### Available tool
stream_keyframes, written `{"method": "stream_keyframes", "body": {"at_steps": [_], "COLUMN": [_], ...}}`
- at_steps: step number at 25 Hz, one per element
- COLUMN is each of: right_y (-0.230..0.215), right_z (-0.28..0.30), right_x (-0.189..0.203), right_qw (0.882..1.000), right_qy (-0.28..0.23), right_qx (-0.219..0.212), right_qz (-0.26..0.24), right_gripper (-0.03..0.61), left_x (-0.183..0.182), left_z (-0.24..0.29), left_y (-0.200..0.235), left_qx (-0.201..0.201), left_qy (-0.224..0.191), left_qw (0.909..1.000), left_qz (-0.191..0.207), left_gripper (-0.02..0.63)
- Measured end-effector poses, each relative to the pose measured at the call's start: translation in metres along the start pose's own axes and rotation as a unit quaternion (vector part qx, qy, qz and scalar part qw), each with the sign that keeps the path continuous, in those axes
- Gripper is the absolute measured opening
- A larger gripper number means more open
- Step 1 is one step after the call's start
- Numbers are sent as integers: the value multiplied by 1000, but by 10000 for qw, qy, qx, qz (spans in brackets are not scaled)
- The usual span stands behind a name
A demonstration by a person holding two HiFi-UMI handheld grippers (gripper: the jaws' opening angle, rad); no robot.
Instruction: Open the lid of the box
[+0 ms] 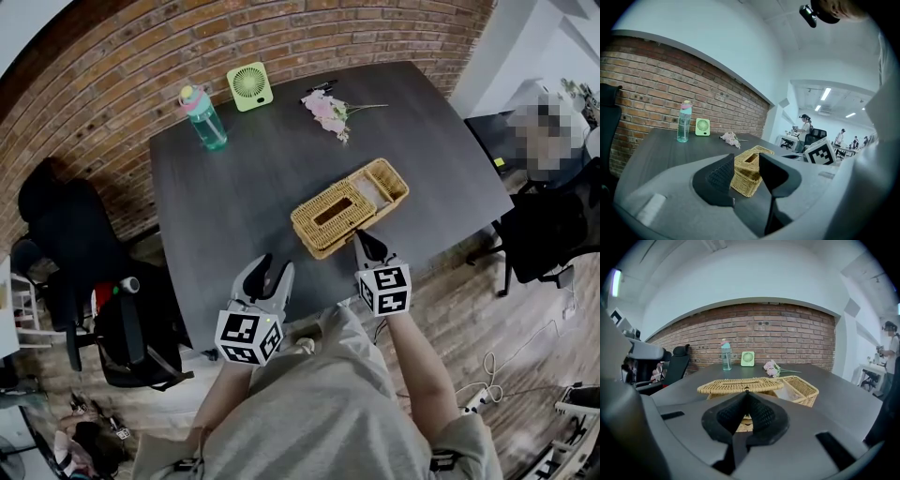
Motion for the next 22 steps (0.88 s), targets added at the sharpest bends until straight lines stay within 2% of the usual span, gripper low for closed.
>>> {"method": "stream_keyframes", "body": {"at_steps": [22], "right_y": [-4], "right_z": [17], "right_x": [-75], "right_qw": [9972], "right_qy": [-529], "right_qx": [-127], "right_qz": [-504], "right_gripper": [15], "left_x": [0], "left_z": [-11], "left_y": [3], "left_qx": [-101], "left_qy": [-60], "left_qw": [9999], "left_qz": [-46], "left_gripper": [163]}}
Point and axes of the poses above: the fingertips, and each gripper's own axes: z forward along the fingers, y to its left, x out of its underside, the point moved 5 cm from there along -z, backward along the fingers, and after that the axes turned 4 degrees about -z, right-handed, at the moved point
